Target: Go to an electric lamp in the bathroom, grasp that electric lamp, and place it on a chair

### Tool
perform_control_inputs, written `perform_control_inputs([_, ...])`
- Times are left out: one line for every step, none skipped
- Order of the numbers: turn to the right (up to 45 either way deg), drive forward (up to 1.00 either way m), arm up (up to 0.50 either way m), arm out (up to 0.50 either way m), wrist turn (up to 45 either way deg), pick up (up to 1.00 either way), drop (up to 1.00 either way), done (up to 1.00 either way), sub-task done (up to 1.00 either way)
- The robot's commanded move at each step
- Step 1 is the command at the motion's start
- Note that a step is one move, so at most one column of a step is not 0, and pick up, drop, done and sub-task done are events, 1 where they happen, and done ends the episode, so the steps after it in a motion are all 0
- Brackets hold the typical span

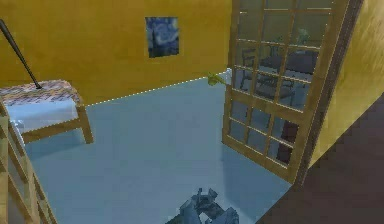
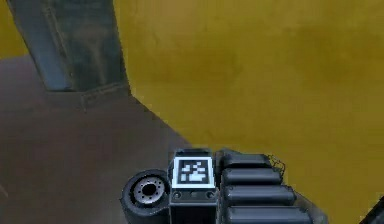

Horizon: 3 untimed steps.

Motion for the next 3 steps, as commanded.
perform_control_inputs([-3.0, 0.0, 0.0, 0.0, 0.0, 0.0, 0.0, 0.0, 0.0])
perform_control_inputs([21.0, 0.0, 0.0, 0.0, 0.0, 0.0, 0.0, 0.0, 0.0])
perform_control_inputs([0.0, 0.1, 0.0, 0.0, 0.0, 0.0, 0.0, 0.0, 0.0])
